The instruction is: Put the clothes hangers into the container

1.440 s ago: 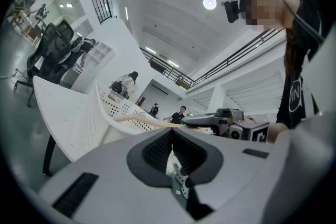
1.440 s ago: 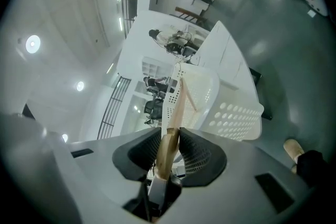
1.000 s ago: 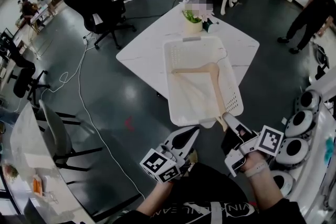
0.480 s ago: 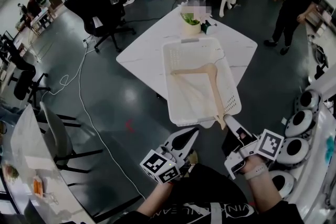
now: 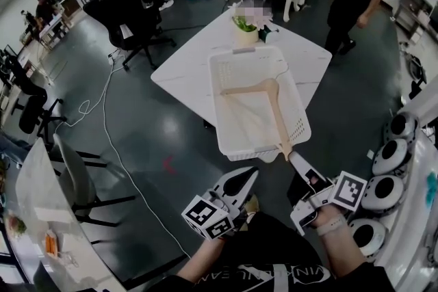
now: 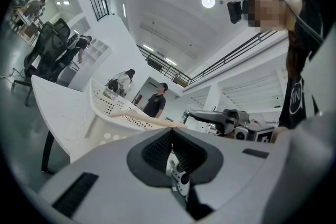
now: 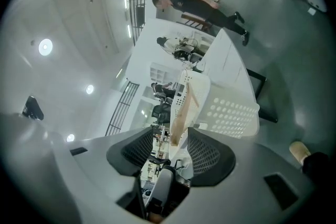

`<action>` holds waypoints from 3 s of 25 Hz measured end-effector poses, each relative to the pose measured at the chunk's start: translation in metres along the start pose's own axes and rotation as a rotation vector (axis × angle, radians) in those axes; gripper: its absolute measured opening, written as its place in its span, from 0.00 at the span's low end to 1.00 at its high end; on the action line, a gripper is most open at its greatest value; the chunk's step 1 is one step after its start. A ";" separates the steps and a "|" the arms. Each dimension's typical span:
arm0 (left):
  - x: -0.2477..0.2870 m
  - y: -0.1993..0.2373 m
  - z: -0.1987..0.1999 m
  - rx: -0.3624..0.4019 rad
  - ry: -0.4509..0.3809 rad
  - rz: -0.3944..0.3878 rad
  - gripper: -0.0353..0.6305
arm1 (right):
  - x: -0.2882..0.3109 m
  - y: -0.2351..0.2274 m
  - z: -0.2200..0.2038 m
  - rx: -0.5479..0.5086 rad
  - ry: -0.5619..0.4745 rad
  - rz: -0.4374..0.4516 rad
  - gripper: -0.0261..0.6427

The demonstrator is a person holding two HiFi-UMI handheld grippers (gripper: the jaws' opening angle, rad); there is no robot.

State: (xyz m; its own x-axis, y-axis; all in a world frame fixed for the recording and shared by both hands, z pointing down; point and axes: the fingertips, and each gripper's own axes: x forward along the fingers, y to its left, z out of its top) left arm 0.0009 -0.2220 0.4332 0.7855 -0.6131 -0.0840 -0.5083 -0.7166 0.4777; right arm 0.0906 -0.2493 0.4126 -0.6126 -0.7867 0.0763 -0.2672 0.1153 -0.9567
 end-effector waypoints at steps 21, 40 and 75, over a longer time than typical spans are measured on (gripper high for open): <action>-0.032 -0.044 -0.020 0.021 0.047 -0.019 0.07 | -0.058 -0.004 -0.045 0.132 -0.048 0.098 0.17; -0.078 -0.092 -0.049 0.059 0.073 -0.056 0.07 | -0.124 0.002 -0.152 -0.817 0.120 -0.007 0.12; -0.219 -0.276 -0.124 0.011 0.068 -0.058 0.07 | -0.304 0.051 -0.302 -0.870 0.181 0.007 0.12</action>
State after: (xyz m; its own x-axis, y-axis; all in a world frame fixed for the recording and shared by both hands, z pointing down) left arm 0.0130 0.1510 0.4280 0.8359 -0.5465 -0.0514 -0.4644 -0.7541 0.4644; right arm 0.0381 0.1791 0.4251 -0.7052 -0.6844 0.1852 -0.6883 0.5981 -0.4105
